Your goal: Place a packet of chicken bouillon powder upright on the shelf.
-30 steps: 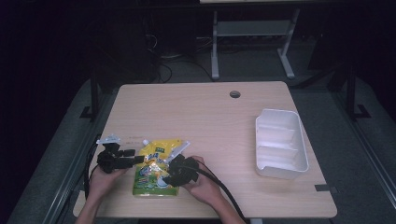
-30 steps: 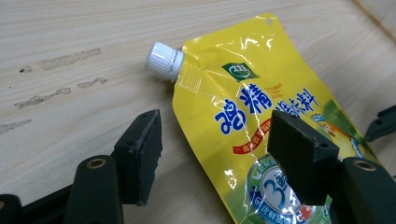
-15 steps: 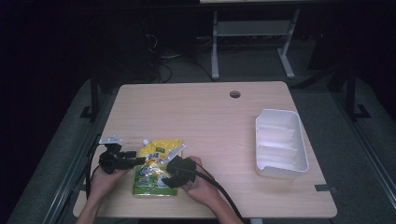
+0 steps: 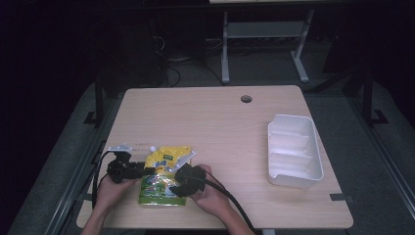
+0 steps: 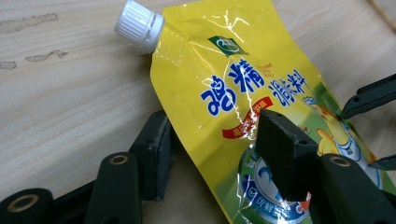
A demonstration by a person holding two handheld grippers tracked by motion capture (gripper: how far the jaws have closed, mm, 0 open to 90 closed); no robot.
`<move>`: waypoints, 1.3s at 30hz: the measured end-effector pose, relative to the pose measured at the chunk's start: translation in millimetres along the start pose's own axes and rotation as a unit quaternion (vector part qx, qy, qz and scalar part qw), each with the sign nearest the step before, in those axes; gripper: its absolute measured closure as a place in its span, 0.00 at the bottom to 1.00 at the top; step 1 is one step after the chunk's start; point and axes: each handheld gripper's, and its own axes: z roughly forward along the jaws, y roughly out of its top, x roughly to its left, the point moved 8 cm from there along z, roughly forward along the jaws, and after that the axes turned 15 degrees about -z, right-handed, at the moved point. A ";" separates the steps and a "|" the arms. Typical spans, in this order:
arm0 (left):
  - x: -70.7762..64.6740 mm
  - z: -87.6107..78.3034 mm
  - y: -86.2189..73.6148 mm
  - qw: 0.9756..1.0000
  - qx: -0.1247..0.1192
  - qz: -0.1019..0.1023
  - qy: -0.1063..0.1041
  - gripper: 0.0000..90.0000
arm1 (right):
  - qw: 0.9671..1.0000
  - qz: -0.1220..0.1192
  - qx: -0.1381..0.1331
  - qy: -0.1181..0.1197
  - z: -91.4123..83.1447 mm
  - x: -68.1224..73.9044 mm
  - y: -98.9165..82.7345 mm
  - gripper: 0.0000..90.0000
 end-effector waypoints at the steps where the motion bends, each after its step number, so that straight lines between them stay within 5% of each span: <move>1: -0.2 -0.5 -0.1 1.000 -0.001 0.000 -0.002 0.54 | 1.000 0.000 -0.001 -0.001 0.0 0.1 -0.1 0.62; 12: -4.2 -3.0 -2.1 1.000 -0.004 0.010 -0.012 0.87 | 1.000 0.006 -0.010 -0.003 -0.1 1.1 -1.6 0.62; 20: -8.9 -6.8 -1.4 0.999 -0.009 0.017 -0.026 0.98 | 1.000 0.008 -0.010 -0.005 -0.6 1.7 -1.9 0.62; 28: -14.8 -14.5 1.1 0.998 -0.019 0.023 -0.047 1.00 | 1.000 0.020 -0.021 0.006 -8.8 -0.6 -1.6 0.56; 34: -22.6 -23.0 5.0 0.997 -0.037 0.037 -0.055 1.00 | 0.997 0.056 -0.048 -0.019 -32.9 -22.1 -3.1 0.50; 39: -27.6 -29.6 6.6 0.996 -0.048 0.047 -0.061 1.00 | 0.996 0.076 -0.043 -0.033 -42.1 -34.5 -7.9 0.46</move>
